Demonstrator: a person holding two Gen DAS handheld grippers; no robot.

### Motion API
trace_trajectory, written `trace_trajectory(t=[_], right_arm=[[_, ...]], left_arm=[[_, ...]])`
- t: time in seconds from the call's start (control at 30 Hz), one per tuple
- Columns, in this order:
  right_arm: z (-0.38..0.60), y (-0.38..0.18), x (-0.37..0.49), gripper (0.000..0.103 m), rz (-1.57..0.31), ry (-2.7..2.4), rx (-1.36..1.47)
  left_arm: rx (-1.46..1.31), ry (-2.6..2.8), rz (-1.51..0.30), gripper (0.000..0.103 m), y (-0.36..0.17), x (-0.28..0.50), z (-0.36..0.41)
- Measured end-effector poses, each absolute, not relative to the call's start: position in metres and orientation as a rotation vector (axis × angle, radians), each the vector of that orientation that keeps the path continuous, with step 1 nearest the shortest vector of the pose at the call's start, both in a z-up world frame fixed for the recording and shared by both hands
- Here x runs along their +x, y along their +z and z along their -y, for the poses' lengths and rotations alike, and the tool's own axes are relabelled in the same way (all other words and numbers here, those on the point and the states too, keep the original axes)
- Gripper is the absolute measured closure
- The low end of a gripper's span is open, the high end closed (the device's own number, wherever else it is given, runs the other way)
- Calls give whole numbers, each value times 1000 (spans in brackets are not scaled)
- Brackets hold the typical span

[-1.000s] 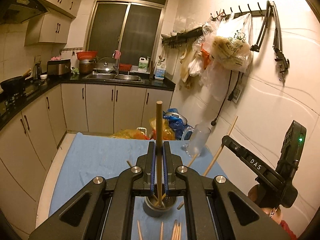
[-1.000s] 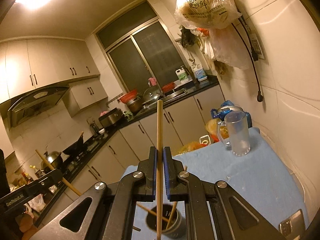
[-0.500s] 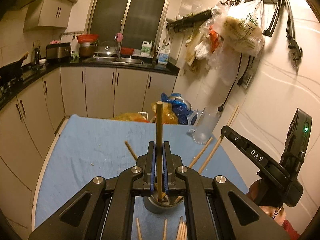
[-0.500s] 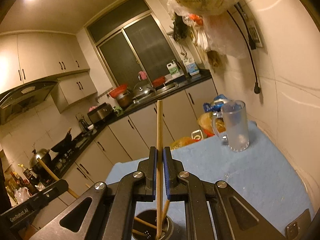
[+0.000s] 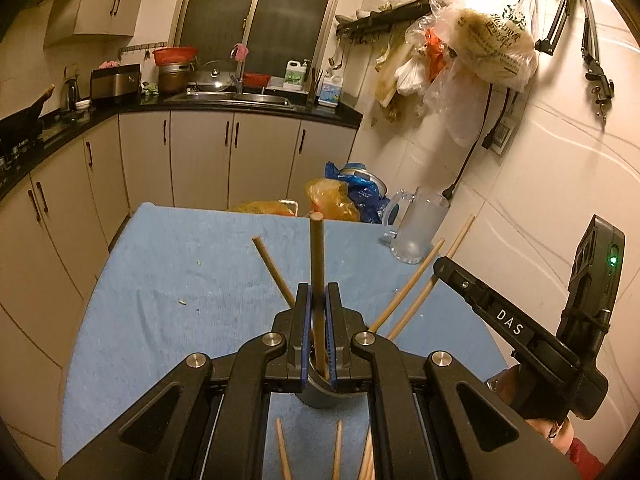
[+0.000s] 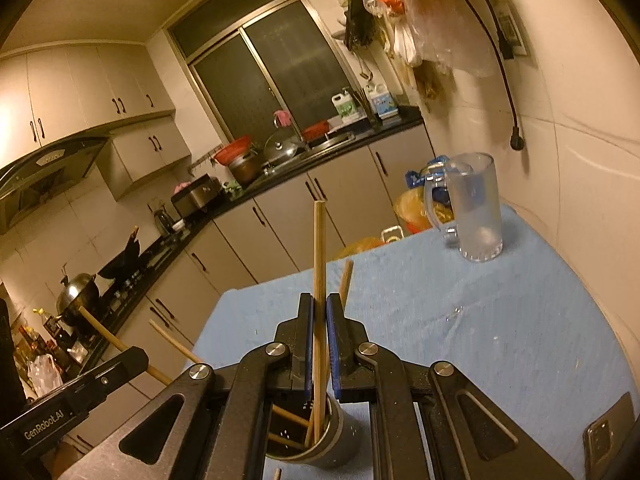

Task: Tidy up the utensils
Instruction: 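Lower the chopsticks into the holder and open both tools, then move both open tools back toward the remaining chopsticks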

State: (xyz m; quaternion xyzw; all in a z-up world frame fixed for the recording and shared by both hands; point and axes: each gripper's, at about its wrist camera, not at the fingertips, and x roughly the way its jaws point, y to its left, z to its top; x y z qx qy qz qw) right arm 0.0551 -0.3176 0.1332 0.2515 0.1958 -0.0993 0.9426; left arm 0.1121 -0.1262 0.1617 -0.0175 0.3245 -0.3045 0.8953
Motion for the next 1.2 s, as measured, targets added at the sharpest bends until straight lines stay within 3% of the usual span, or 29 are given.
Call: trace_trajectory(t=[0.43, 0.6, 1.0, 1.2], right_arm=[[314, 126, 56, 95, -439, -199, 513], [313, 128, 52, 78, -432, -198, 517], [311, 140, 15, 73, -400, -209, 513], [305, 118, -11, 73, -446, -202, 521]], left_arm=[[-46, -617, -695, 96, 156, 116, 122], [-47, -611, -686, 88, 159, 115, 120], [-56, -601, -646, 79, 167, 91, 98], [-65, -585, -676, 75, 146, 76, 82]])
